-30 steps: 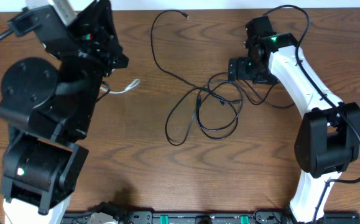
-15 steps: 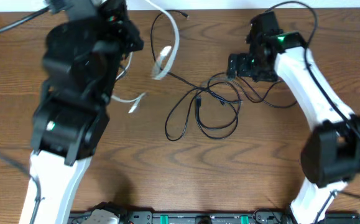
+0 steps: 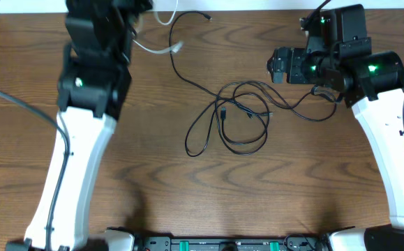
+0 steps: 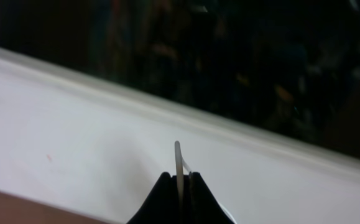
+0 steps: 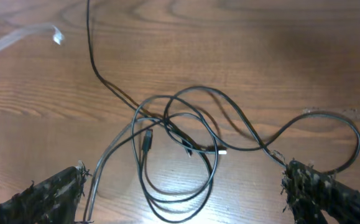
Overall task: Untangle cables
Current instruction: 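Carry the white cable to the upper left with the left gripper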
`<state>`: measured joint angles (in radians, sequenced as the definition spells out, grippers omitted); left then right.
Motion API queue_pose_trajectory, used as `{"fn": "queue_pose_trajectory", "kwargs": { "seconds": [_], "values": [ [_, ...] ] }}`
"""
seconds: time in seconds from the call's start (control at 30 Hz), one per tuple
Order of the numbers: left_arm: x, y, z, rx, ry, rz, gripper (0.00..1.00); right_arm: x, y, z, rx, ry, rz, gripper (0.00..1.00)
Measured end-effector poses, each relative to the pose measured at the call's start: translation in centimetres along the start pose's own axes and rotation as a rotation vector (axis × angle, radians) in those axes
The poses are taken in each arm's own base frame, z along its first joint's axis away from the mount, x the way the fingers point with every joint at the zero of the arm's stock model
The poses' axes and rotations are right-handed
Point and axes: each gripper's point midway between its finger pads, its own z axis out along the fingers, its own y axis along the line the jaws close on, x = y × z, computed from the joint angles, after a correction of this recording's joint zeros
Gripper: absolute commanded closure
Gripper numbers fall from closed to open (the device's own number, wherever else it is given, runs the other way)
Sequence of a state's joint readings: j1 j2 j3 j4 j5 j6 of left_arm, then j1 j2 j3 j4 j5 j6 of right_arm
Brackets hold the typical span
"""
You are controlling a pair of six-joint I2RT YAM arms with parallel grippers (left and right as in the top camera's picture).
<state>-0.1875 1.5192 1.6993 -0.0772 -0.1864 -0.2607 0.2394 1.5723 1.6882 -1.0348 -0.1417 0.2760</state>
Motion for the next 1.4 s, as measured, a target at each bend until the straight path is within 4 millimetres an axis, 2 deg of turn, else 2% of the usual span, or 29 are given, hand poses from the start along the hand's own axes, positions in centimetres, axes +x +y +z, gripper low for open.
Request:
{"fn": "queue_pose_trajectory", "kwargs": {
  "seconds": [0.13, 0.23, 0.33, 0.53, 0.73, 0.9, 1.0, 1.1, 1.13, 1.2, 1.23, 1.33, 1.4],
  "values": [
    [-2.8, 3.8, 3.3, -0.061, -0.14, -0.02, 0.93, 0.4, -0.1, 0.1, 0.005, 0.019, 0.0, 0.01],
    [-3.1, 6.3, 4.9, -0.102, -0.186, -0.022, 0.93, 0.5, -0.2, 0.2, 0.007, 0.024, 0.001, 0.01],
    [-2.5, 7.9, 6.8, -0.121, -0.216, -0.023, 0.93, 0.6, -0.2, 0.2, 0.008, 0.028, 0.001, 0.01],
    [0.9, 9.0, 10.9, -0.108, -0.245, -0.026, 0.93, 1.2, -0.4, 0.2, 0.015, 0.051, 0.001, 0.01],
    [6.6, 10.0, 14.7, -0.079, -0.201, -0.018, 0.92, 1.8, -0.6, 0.1, 0.024, 0.076, 0.004, 0.01],
    [11.9, 12.5, 16.9, -0.113, -0.103, -0.003, 0.93, 2.0, -0.6, 0.1, 0.026, 0.082, 0.005, 0.01],
    [13.5, 15.9, 17.6, -0.162, -0.07, 0.007, 0.93, 2.3, -0.7, 0.1, 0.03, 0.096, 0.007, 0.01],
    [14.3, 21.5, 17.8, -0.244, -0.055, 0.014, 0.92, 2.8, -0.8, 0.0, 0.036, 0.116, 0.01, 0.01],
    [14.4, 23.5, 17.8, -0.273, -0.054, 0.016, 0.75, 2.9, -0.9, 0.0, 0.038, 0.122, 0.012, 0.01],
    [14.8, 28.5, 17.3, -0.348, -0.046, 0.032, 0.19, 3.2, -0.8, 0.0, 0.039, 0.131, 0.012, 0.01],
    [15.0, 30.9, 17.0, -0.383, -0.04, 0.032, 0.05, 3.3, -0.8, 0.0, 0.038, 0.134, 0.011, 0.01],
    [16.5, 37.6, 15.6, -0.481, 0.018, 0.043, 0.04, 3.5, -0.2, 0.1, 0.032, 0.138, 0.008, 0.01],
    [17.8, 40.8, 14.4, -0.526, 0.08, 0.043, 0.04, 3.6, 0.1, 0.1, 0.027, 0.141, 0.003, 0.01]
  ]
}}
